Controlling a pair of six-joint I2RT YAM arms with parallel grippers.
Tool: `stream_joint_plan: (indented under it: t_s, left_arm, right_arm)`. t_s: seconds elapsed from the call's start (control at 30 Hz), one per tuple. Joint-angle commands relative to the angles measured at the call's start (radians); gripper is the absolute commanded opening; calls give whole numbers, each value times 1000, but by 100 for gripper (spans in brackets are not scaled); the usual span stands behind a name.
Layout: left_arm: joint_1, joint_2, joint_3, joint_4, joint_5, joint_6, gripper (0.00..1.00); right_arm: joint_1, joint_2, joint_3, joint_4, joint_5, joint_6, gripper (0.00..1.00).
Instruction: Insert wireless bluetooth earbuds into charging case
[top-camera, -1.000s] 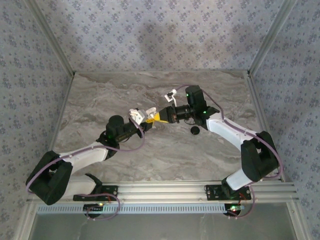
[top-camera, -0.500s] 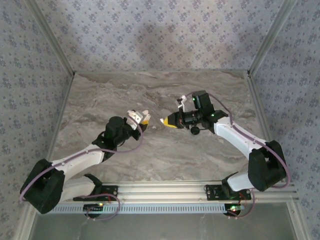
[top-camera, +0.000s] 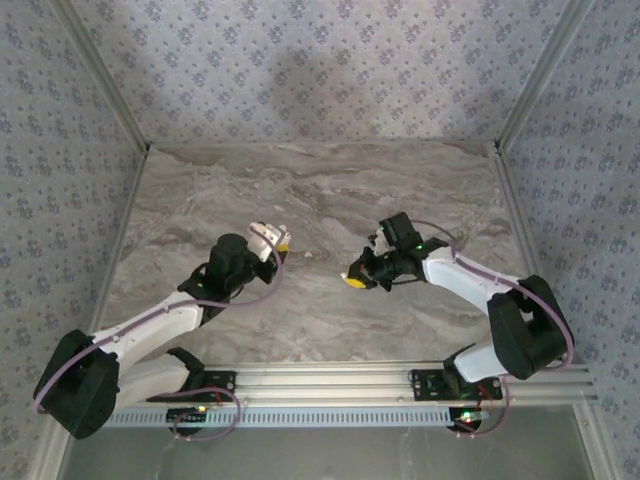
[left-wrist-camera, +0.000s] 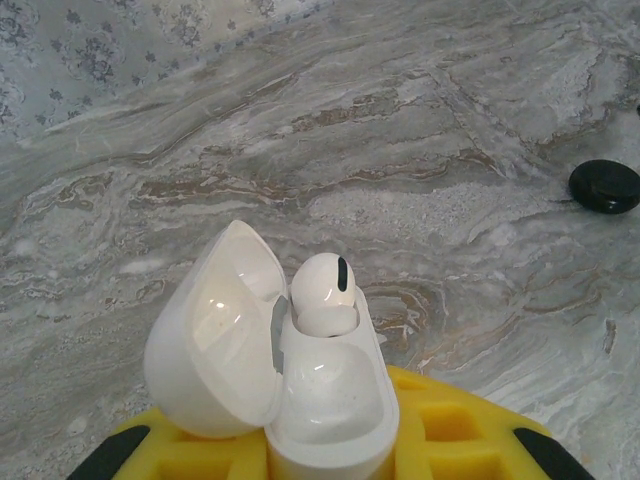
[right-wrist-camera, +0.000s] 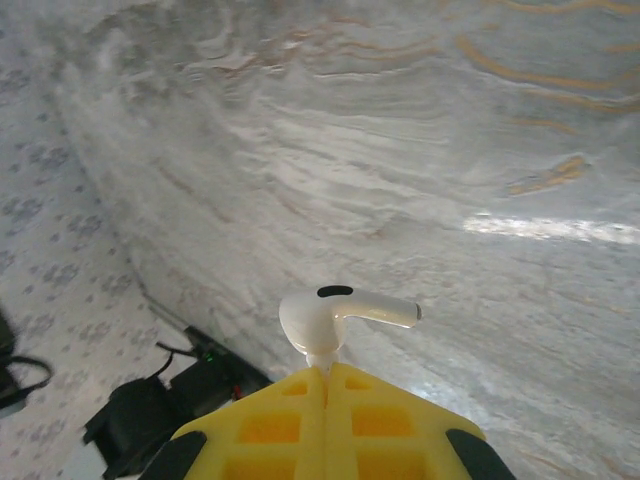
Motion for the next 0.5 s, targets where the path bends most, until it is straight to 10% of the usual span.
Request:
stream_joint_plan:
  t_s: [0.0, 0.47]
  left_arm:
    - [2, -36, 41, -22, -21, -9, 10]
    - [24, -74, 27, -40, -28, -7, 10]
  right_arm:
    - [19, 45, -10, -49, 87, 44, 3]
    - [101, 189, 41, -51, 186, 96, 7]
